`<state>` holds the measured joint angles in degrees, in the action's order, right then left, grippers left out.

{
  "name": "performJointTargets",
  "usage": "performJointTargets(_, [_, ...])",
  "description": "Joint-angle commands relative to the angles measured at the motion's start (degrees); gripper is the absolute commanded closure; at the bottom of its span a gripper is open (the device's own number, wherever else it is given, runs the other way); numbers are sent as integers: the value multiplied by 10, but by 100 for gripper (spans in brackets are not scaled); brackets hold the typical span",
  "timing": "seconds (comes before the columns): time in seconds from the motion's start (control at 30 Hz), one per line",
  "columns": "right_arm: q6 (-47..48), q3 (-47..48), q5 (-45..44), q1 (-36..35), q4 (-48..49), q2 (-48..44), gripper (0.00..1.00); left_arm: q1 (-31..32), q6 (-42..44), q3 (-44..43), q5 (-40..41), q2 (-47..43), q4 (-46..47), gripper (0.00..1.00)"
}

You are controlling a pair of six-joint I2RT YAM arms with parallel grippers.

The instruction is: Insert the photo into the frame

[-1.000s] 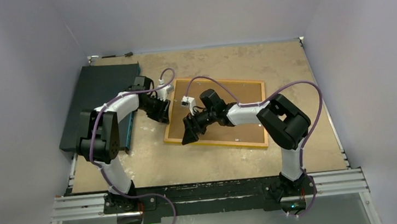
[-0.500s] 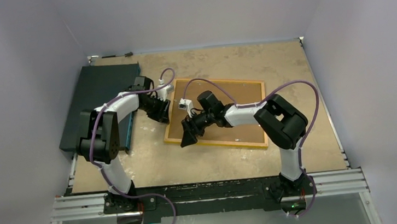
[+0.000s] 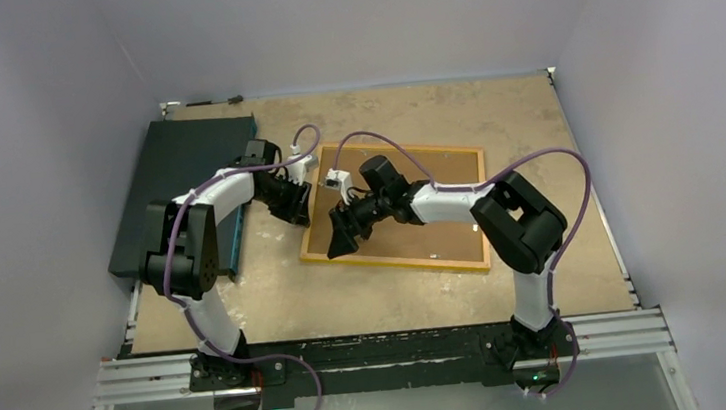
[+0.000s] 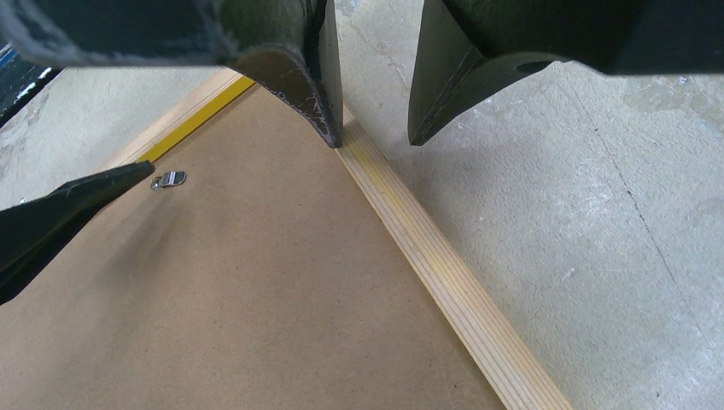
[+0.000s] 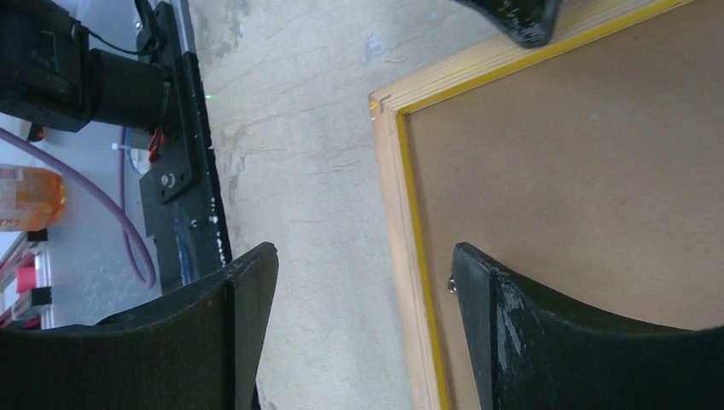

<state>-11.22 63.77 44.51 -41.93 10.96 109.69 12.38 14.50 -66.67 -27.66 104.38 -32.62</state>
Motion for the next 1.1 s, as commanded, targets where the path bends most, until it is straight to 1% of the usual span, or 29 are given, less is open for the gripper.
performJointTargets(0.0, [16, 18, -23, 4, -17, -11, 22, -1, 1, 4, -4, -10, 10, 68])
performJointTargets(0.3, [28, 9, -63, 4, -13, 12, 22, -1, -5, 1, -6, -7, 12, 68])
performJointTargets(0.67, [21, -14, -39, -8, 10, 18, 23, 0, -6, 0, -2, -10, 13, 69])
performJointTargets(1.07, [37, -24, -28, -22, -16, 9, 26, 0, -10, -1, 1, -9, 16, 69])
